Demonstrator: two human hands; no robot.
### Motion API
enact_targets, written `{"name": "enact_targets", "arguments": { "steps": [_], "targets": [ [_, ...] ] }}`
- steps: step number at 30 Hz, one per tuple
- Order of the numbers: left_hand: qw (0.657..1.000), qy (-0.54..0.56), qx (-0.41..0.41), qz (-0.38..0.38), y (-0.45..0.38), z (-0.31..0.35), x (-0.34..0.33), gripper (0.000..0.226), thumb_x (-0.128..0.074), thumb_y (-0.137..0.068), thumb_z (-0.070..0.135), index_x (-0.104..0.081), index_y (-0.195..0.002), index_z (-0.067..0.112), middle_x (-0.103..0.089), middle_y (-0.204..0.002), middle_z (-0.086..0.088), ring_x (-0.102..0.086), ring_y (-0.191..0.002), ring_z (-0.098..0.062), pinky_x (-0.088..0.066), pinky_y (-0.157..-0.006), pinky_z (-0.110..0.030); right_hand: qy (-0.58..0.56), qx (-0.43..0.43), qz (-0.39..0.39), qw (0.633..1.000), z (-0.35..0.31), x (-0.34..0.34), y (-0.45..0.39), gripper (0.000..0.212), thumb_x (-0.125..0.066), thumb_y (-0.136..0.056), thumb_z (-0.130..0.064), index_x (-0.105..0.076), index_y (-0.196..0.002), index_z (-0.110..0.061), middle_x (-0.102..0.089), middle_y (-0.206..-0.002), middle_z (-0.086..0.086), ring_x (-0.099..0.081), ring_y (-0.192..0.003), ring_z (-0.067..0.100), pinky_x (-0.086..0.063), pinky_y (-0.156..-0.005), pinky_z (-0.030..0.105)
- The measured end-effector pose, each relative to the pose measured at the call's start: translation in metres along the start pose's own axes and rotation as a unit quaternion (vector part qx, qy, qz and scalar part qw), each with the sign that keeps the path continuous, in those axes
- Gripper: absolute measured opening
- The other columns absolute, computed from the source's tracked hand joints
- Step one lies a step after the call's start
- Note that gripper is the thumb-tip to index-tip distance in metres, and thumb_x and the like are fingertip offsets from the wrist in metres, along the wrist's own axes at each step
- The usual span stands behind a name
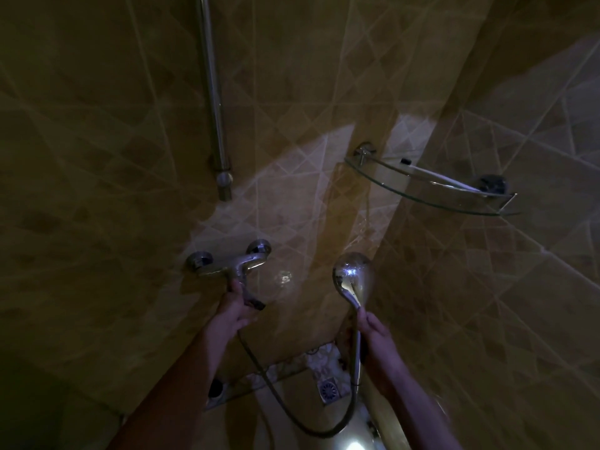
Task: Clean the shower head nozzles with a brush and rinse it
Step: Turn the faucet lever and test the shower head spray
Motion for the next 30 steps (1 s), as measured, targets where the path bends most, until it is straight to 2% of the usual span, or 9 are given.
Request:
{"name": "enact_targets", "arguments": {
  "steps": [4,8,15,17,19,22,24,27,30],
  "targets": [
    [1.0,-0.004,0.004,-0.009,-0.004,-0.001,-0.001,0.059,-0.027,-0.097,0.055,-0.035,-0.143,0.018,-0.051,-0.14,-0.016,-0.057,-0.117,-0.033,-0.052,-0.085,-0.048,-0.001,0.002,0.017,1.0,-0.005,0.001,0.004,0.032,-0.053,-0.092,-0.047,-0.067,-0.08,-0.021,-0.061,-0.065,-0.006,-0.057,-0.06,0.01,-0.045,-0.059,0.029],
    [1.0,0.007,0.01,-0.002,-0.008,-0.003,-0.001,0.056,-0.028,-0.098,0.053,-0.039,-0.138,0.016,-0.055,-0.136,-0.02,-0.056,-0.12,-0.037,-0.046,-0.098,-0.06,-0.029,0.011,0.025,0.999,-0.009,0.004,0.01,0.03,-0.056,-0.089,-0.046,-0.064,-0.077,-0.02,-0.057,-0.065,-0.002,-0.054,-0.06,0.014,-0.045,-0.058,0.03],
    [1.0,-0.008,0.012,0.007,-0.01,-0.001,0.0,0.062,-0.025,-0.097,0.057,-0.03,-0.146,0.019,-0.051,-0.141,-0.016,-0.058,-0.117,-0.034,-0.046,-0.098,-0.059,-0.012,0.003,0.035,0.999,-0.014,0.009,0.009,0.032,-0.055,-0.091,-0.045,-0.068,-0.082,-0.017,-0.065,-0.079,0.007,-0.059,-0.076,0.024,-0.048,-0.077,0.042],
    [0.999,-0.02,0.02,0.015,-0.009,-0.002,-0.001,0.063,-0.024,-0.096,0.06,-0.033,-0.144,0.021,-0.058,-0.132,-0.013,-0.064,-0.103,-0.032,-0.052,-0.09,-0.054,-0.005,0.002,0.031,0.999,-0.014,0.013,0.009,0.032,-0.055,-0.09,-0.047,-0.069,-0.08,-0.021,-0.068,-0.077,0.004,-0.063,-0.074,0.021,-0.05,-0.073,0.039],
    [0.998,-0.047,0.023,0.037,-0.006,-0.003,-0.001,0.065,-0.021,-0.094,0.065,-0.037,-0.137,0.02,-0.064,-0.104,-0.011,-0.064,-0.077,-0.027,-0.054,-0.063,-0.038,0.006,-0.004,0.029,1.0,-0.015,0.015,0.008,0.032,-0.055,-0.089,-0.05,-0.07,-0.079,-0.023,-0.07,-0.076,0.001,-0.065,-0.07,0.016,-0.05,-0.067,0.035],
    [0.996,-0.072,0.003,0.056,-0.008,-0.006,0.0,0.069,-0.019,-0.093,0.067,-0.043,-0.13,0.014,-0.062,-0.067,-0.006,-0.054,-0.045,-0.019,-0.032,-0.037,-0.017,0.019,-0.005,0.04,0.999,-0.017,0.015,0.005,0.032,-0.054,-0.092,-0.048,-0.07,-0.081,-0.022,-0.07,-0.074,0.0,-0.065,-0.07,0.015,-0.05,-0.067,0.034],
    [0.997,-0.069,-0.006,0.04,-0.011,-0.007,0.0,0.068,-0.02,-0.094,0.066,-0.044,-0.129,0.012,-0.064,-0.066,-0.004,-0.048,-0.035,-0.016,-0.028,-0.038,-0.016,0.017,-0.001,0.044,0.999,-0.018,0.014,0.002,0.031,-0.054,-0.092,-0.046,-0.071,-0.079,-0.022,-0.069,-0.071,-0.001,-0.065,-0.067,0.014,-0.051,-0.066,0.035],
    [0.998,-0.039,-0.022,0.033,-0.014,-0.008,0.0,0.062,-0.023,-0.096,0.06,-0.044,-0.128,0.012,-0.057,-0.071,-0.009,-0.042,-0.046,-0.018,-0.027,-0.045,-0.024,0.009,-0.008,0.04,0.999,-0.02,0.016,-0.003,0.031,-0.054,-0.092,-0.043,-0.071,-0.084,-0.018,-0.07,-0.077,0.004,-0.065,-0.075,0.02,-0.053,-0.074,0.039],
    [0.999,0.019,-0.037,0.019,-0.01,-0.006,-0.004,0.047,-0.026,-0.098,0.054,-0.045,-0.117,0.015,-0.056,-0.072,-0.011,-0.049,-0.047,-0.018,-0.032,-0.048,-0.03,-0.005,-0.013,0.035,0.999,-0.023,0.017,-0.003,0.035,-0.054,-0.09,-0.045,-0.069,-0.091,-0.013,-0.069,-0.082,0.008,-0.063,-0.078,0.025,-0.051,-0.075,0.041]
  ]
}}
Point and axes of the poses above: each hand's wrist, its own y-axis away from the middle knuckle, its own x-axis out of the back of the hand, z = x × y, the point moved 1 cm from there along -y, towards the middle knuckle
